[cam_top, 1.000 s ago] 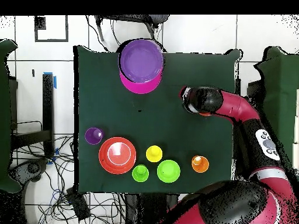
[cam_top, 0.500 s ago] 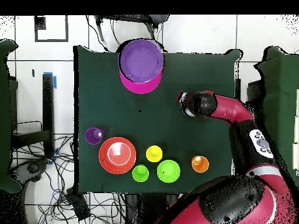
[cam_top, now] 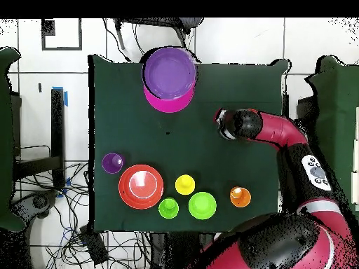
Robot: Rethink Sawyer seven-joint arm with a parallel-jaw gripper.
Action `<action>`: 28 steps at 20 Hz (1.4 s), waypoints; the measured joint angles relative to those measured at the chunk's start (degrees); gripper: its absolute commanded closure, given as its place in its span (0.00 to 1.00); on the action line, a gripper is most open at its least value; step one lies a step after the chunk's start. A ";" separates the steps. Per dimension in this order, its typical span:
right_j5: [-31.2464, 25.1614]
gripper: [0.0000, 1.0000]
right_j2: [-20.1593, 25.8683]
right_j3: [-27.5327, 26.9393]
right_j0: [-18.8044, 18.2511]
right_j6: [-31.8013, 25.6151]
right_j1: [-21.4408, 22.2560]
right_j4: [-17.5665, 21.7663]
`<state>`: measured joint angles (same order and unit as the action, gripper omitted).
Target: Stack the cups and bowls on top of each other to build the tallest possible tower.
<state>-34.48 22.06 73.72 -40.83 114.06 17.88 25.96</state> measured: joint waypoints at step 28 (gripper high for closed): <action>-0.01 0.00 0.00 0.51 -0.21 0.00 5.11 0.42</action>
<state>-34.49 22.06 74.22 -41.03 114.06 23.00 26.37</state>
